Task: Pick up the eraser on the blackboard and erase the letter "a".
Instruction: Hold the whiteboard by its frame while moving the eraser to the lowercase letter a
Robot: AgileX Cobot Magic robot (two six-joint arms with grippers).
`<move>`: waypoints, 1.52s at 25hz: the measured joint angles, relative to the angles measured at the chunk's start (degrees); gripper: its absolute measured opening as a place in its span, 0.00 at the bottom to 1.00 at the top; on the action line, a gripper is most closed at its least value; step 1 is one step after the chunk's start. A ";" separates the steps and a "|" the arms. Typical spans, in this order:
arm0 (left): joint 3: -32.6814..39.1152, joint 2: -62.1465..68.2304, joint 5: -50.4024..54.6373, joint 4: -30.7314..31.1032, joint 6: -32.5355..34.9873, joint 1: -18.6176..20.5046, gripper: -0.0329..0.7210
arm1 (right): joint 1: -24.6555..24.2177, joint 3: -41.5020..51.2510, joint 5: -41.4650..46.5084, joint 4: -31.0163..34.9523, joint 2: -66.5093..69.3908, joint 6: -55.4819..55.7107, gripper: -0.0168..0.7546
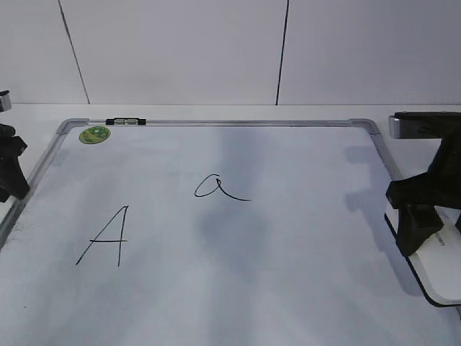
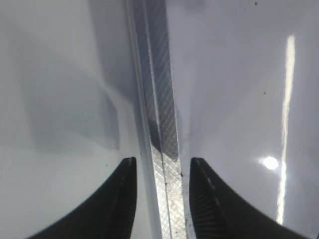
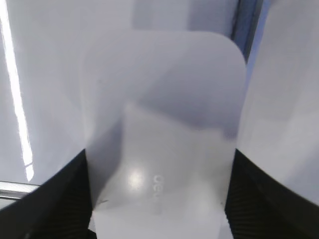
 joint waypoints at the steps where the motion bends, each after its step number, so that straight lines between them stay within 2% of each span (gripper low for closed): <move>1: 0.00 0.11 0.00 0.00 -0.01 0.00 0.40 | 0.00 0.00 0.00 0.00 0.00 0.00 0.75; 12: 0.00 1.90 -0.10 -0.08 0.02 0.00 0.34 | 0.00 0.00 0.00 0.00 0.00 -0.11 0.75; 17: 0.00 1.90 -0.45 -0.23 0.02 0.00 0.18 | 0.00 0.00 0.00 0.00 0.00 -0.11 0.75; 19: 0.00 1.90 -0.45 -0.34 0.02 0.00 0.15 | 0.00 0.00 0.00 0.00 0.00 -0.11 0.75; 34: 0.00 1.90 -0.67 -0.41 0.02 0.00 0.13 | 0.00 -0.24 -2.26 2.09 0.00 -1.17 0.75; 38: 0.00 1.90 -0.67 -0.41 0.02 0.00 0.13 | 1.53 -3.81 -2.31 0.58 0.04 -1.29 0.75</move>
